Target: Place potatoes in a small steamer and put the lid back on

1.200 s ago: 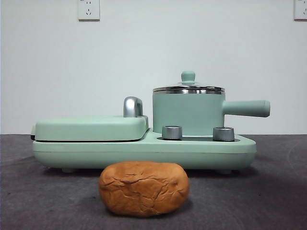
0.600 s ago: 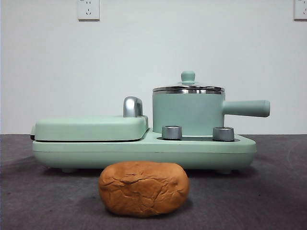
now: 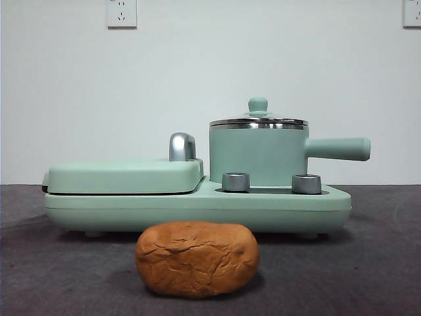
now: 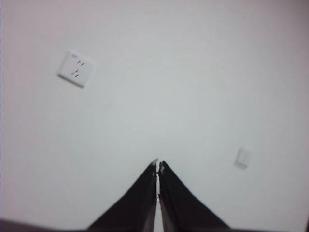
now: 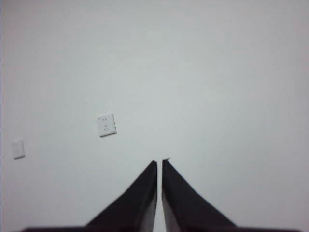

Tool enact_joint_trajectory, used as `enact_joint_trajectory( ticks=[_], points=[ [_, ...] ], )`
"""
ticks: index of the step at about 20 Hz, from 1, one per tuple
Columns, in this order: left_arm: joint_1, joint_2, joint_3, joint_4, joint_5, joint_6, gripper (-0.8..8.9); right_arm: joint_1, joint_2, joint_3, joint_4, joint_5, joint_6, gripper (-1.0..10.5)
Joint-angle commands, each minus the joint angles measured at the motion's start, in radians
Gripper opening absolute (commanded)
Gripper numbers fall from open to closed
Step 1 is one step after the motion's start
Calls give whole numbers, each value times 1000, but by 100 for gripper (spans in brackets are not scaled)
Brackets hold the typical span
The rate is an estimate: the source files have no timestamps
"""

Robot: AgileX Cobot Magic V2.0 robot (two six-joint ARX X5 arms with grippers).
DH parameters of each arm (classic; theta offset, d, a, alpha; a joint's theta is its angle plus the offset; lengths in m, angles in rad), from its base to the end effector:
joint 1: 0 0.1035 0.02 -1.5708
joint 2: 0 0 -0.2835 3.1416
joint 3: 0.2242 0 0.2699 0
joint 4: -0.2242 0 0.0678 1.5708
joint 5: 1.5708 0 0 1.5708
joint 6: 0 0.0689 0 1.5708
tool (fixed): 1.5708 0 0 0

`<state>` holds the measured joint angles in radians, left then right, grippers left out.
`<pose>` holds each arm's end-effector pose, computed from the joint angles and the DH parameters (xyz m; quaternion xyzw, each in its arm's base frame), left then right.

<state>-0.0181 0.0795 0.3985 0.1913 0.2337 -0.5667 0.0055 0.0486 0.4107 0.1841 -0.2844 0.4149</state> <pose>0.0858 -0.0175 0.3314 -0.2423 -0.2070 -0.1868 0.9293 0.0760 0.0197 0.3362 0.1596 -0.2327 0.1911 0.9401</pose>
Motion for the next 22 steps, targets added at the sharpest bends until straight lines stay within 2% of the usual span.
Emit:
enact_joint_trajectory(
  ticks=[1,5,11,16,22],
  points=[
    [-1,73,154,-161,-2,131,9,0,56,111,-148,3,-15,13],
    [-1,190,309,-284,-10,185,10,0,152,237,-306,-23,-65,13],
    [-1,363,460,-447,-10,283,10,0,306,371,-454,-72,-233,13],
    [-2,499,544,-627,-10,432,10,8,426,433,-574,-85,-383,13],
    [-26,597,550,-729,-10,602,10,51,533,433,-663,-82,-522,13]
  ],
)
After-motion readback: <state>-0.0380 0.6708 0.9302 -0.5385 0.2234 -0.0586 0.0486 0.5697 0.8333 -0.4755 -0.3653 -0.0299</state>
